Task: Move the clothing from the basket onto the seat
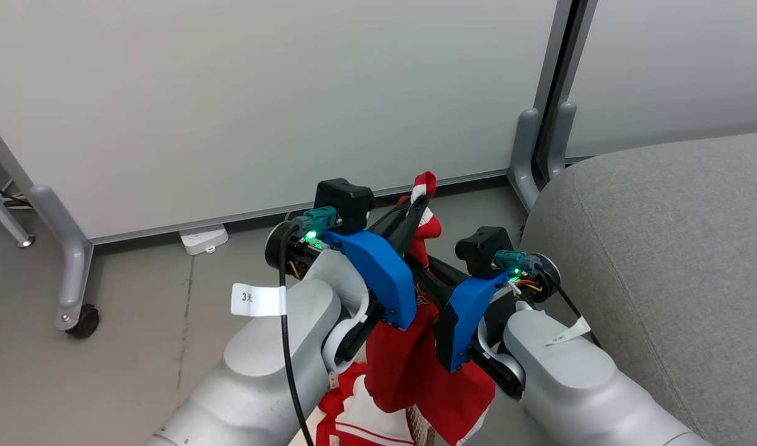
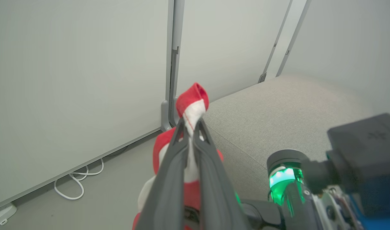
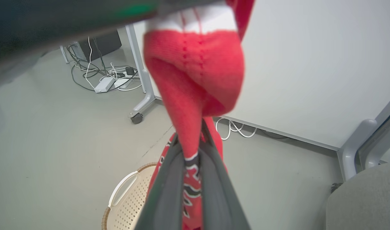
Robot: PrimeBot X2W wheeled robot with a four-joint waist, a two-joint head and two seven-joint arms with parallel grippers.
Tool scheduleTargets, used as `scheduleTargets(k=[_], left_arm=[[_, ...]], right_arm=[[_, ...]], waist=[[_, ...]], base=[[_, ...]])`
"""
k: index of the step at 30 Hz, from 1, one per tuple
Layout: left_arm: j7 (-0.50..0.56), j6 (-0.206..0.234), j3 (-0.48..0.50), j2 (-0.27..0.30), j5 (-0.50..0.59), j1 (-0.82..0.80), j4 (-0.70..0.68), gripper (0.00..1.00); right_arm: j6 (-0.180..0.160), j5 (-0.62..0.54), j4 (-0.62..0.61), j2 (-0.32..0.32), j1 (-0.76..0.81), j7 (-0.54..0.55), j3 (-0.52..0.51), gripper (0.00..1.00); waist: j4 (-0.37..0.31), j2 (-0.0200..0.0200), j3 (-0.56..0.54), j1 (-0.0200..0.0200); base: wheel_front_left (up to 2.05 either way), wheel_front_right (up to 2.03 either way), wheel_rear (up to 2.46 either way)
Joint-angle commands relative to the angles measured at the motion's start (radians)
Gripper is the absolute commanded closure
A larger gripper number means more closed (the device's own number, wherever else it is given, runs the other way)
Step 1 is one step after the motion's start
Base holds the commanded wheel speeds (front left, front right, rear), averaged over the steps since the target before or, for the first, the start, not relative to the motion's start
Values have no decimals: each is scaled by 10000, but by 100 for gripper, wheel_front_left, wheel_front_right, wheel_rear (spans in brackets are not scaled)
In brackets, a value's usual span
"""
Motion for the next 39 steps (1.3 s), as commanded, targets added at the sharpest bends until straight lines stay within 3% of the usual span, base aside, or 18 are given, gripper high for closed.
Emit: scheduleTargets(k=[1, 2, 3, 6, 12, 19, 27, 39], left_arm=[[-90, 32, 4, 54, -1, -126, 21, 100], [-89, 38, 0, 53, -1, -121, 32, 100], [-134, 52, 10, 57, 2, -116, 36, 91], [-335, 77, 19, 113, 72, -64, 53, 0], [-1170, 163, 158, 401, 146, 433, 158, 0], [-1969, 122, 686, 1183, 471, 1746, -321, 0], [-2011, 359, 2528, 1814, 1959, 3904, -2220, 0], [-2008, -172, 4907, 1438, 4078, 6271, -3862, 0]], right_arm=[[1, 99, 43, -36, -177, -81, 43, 100], [1, 127, 58, -36, -184, -95, 63, 100], [1, 134, 67, -36, -191, -112, 83, 100], [1, 182, 69, -36, -206, -136, 147, 100], [1, 295, 5, -36, -239, -203, 249, 100], [1, 325, 108, -35, -325, -330, 109, 100], [1, 225, 404, -33, -459, -463, -306, 100], [1, 84, 490, -33, -421, -556, -647, 100]], waist=[[-9, 0, -5, 0], [-16, 0, -8, 0], [-22, 0, -10, 0], [-53, 0, -13, 0], [-177, 0, 3, 0], [-374, 0, 83, 0], [-413, 0, 184, 0], [-386, 0, 209, 0]], base=[[0, 0, 0], [0, 0, 0], [0, 0, 0], [0, 0, 0], [0, 0, 0], [0, 0, 0], [0, 0, 0], [0, 0, 0]])
